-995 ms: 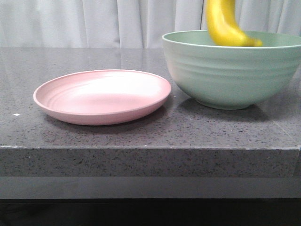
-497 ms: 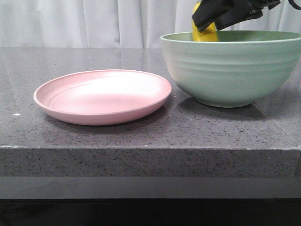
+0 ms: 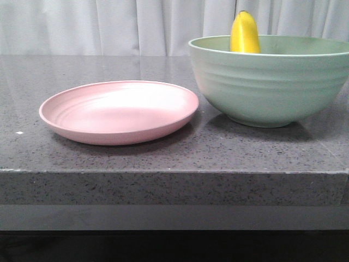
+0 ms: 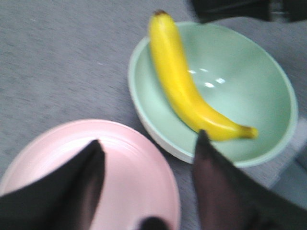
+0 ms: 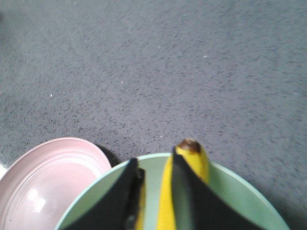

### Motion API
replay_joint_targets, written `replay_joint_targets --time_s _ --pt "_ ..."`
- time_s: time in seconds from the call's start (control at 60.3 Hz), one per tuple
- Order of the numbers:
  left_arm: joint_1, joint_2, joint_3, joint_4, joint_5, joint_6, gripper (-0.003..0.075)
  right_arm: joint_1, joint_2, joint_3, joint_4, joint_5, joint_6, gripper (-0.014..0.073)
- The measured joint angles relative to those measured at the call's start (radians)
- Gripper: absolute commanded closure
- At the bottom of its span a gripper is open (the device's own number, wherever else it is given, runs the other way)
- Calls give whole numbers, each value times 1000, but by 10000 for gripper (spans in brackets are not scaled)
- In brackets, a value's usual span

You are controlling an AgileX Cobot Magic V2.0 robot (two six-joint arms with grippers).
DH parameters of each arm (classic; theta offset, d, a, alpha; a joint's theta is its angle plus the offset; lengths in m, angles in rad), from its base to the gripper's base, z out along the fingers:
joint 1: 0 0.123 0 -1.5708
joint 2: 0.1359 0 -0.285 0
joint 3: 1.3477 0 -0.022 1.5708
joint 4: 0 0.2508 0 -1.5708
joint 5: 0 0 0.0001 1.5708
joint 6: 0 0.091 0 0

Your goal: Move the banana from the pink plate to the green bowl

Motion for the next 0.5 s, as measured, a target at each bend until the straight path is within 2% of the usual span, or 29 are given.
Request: replay_joint_targets --time_s 0.099,0.265,0.398,0.497 --pt "74 0 0 16 -8 -7 741 -2 -34 -38 -159 67 167 645" --pt "209 0 0 38 -10 -8 740 -2 -45 -154 -438 255 452 645" --pt "317 -17 7 56 -12 -8 740 -2 -72 -178 -579 345 546 645" --pt "380 -63 48 56 -37 -13 740 -2 -132 -122 -608 302 563 645"
